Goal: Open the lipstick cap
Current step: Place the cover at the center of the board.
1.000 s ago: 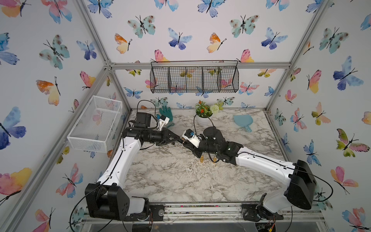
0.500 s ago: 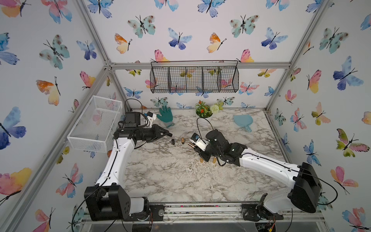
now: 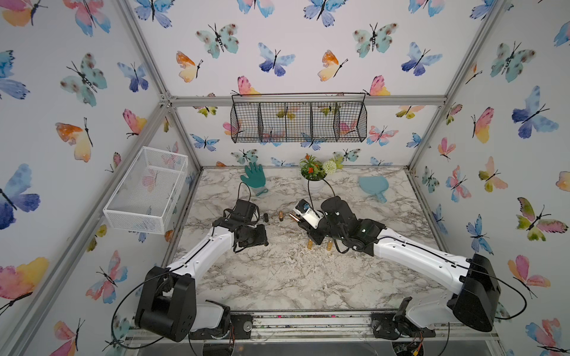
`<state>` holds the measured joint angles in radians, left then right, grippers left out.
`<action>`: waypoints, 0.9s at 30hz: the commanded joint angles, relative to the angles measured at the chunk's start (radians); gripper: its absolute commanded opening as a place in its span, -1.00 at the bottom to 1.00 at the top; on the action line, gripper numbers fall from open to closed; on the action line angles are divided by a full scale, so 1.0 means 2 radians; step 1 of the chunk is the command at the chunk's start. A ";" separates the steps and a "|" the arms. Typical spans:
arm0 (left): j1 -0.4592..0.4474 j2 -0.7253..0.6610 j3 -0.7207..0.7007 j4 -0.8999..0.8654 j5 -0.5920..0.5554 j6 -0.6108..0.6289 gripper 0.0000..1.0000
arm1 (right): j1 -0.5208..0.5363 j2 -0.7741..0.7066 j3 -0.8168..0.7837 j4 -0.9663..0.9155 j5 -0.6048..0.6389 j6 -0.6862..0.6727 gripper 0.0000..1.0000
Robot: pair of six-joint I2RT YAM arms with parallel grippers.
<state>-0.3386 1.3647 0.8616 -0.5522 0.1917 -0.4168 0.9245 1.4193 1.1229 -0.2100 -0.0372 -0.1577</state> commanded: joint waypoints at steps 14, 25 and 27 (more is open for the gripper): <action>-0.045 0.092 0.009 0.047 -0.118 0.006 -0.86 | 0.003 -0.008 0.003 0.011 0.009 0.006 -0.95; -0.058 0.095 0.027 0.030 -0.122 0.012 -0.23 | 0.003 -0.005 0.003 0.012 0.009 0.007 -0.96; -0.058 0.092 0.035 0.024 -0.123 0.014 -0.14 | 0.003 -0.006 0.002 0.013 0.009 0.007 -0.95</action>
<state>-0.4519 1.5497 0.9005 -0.4698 -0.0322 -0.4038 0.9245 1.4166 1.1229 -0.2012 -0.0288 -0.1570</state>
